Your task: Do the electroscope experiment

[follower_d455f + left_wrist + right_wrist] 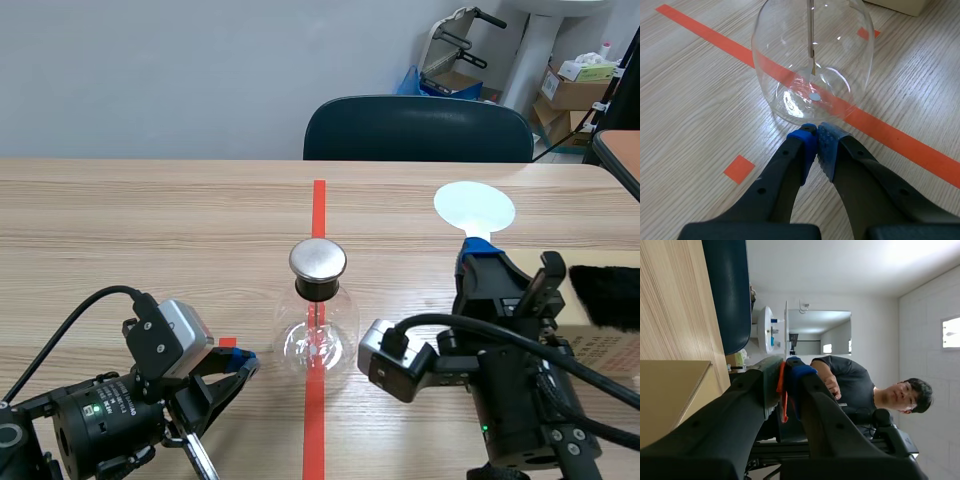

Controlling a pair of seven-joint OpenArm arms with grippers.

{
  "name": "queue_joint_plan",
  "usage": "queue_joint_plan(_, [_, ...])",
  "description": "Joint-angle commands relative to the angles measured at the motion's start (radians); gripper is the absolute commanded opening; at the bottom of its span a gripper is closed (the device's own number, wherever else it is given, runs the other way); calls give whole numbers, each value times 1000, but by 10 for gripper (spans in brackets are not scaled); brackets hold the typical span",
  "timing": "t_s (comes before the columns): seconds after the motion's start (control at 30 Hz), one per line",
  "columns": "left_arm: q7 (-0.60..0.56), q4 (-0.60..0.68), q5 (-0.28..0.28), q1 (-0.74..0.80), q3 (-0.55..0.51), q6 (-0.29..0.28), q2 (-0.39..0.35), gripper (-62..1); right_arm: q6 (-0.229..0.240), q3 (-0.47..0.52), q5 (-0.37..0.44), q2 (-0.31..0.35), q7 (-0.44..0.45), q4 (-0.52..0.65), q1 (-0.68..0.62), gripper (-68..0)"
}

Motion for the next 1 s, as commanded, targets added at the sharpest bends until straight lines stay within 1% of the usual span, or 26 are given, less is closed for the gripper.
queue_joint_plan(0.0, [-16,17,-10,-3,-3,6,3,-567,-8,7,-3,3,-8,8,9,-669])
queue_joint_plan(0.13, [-16,17,-10,-3,-3,6,3,-567,-8,7,-3,3,-21,8,9,-669])
queue_joint_plan(0.97, [-16,17,-10,-3,-3,6,3,-567,-8,6,-3,3,-16,8,9,-669])
